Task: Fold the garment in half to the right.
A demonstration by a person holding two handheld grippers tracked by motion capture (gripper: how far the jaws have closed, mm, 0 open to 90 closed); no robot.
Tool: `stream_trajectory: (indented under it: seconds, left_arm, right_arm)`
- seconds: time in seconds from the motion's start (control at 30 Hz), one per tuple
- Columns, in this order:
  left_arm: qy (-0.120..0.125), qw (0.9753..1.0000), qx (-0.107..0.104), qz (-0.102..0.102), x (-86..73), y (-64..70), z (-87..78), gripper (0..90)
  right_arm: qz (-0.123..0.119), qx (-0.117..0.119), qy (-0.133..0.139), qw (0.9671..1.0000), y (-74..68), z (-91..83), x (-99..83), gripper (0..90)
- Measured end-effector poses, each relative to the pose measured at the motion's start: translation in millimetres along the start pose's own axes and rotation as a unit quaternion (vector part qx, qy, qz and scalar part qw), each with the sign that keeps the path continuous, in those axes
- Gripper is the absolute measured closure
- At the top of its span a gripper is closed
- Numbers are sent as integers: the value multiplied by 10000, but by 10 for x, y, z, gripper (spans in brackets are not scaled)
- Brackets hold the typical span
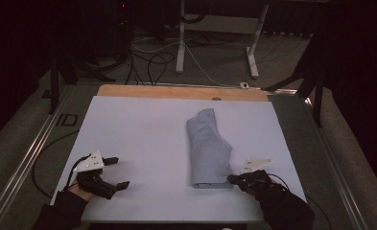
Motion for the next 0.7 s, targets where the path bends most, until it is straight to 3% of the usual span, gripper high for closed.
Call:
stream_trajectory:
  seconds: [0.2,0.3,0.43,0.6,0.7]
  left_arm:
    - [36,10000,22,-4,8,-11,-18,6]
    - [31,10000,15,4,6,-11,-15,6]
    - [36,10000,19,2,6,-14,-17,6]
    - [44,10000,22,5,8,-16,-25,7]
    - [49,10000,11,9,11,-17,-26,6]
  right_arm:
    - [207,-41,105,9997,92,-138,-65,876]
    - [207,-58,-20,9998,105,-130,-153,875]
    - [250,89,-213,9994,102,-113,-247,876]
    - [132,126,-407,9990,81,-110,-307,873]
    - [179,171,-394,9989,72,-98,-335,855]
Point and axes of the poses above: each handheld gripper's, and its own axes: z roughly forward along the jaws, x roughly out of its top, y roughly to its right, the point moved 8 cm from there along z, roughly forward along the jaws, and after that the axes turned 9 degrees about y, right-handed, at the moved point
